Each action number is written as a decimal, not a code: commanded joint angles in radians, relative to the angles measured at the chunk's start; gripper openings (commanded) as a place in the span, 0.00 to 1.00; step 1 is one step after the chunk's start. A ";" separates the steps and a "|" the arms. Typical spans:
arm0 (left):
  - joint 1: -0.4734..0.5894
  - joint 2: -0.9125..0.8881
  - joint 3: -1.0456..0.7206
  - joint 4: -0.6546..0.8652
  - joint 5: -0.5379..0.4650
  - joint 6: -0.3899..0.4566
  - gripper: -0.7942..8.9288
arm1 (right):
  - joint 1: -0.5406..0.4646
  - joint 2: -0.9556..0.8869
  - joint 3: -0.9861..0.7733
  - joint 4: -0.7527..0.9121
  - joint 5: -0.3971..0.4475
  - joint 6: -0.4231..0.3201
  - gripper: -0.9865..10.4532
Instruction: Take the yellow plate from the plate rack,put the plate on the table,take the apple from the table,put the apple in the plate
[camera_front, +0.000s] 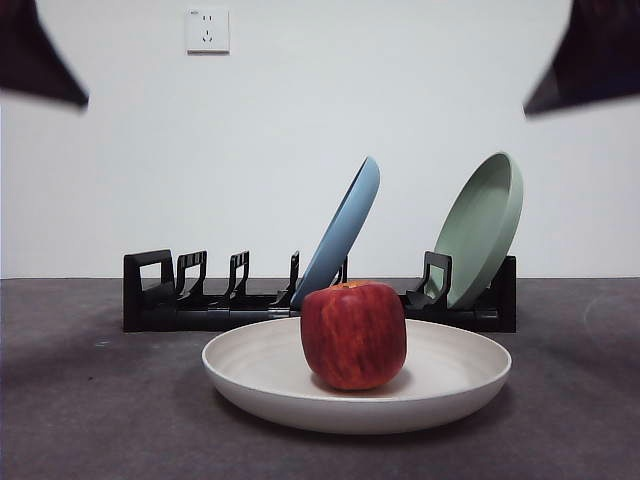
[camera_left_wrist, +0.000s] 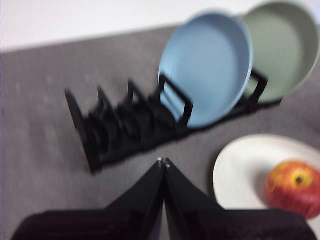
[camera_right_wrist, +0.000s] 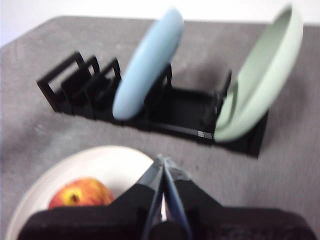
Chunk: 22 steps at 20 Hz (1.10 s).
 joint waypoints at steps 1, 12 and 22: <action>-0.014 -0.006 -0.068 0.042 -0.027 -0.043 0.07 | 0.026 -0.025 -0.081 0.018 0.037 0.059 0.08; -0.067 -0.041 -0.200 0.112 -0.065 -0.101 0.08 | 0.126 -0.095 -0.199 0.016 0.201 0.177 0.09; -0.068 -0.051 -0.200 0.103 -0.064 -0.101 0.08 | 0.126 -0.095 -0.198 0.015 0.195 0.178 0.09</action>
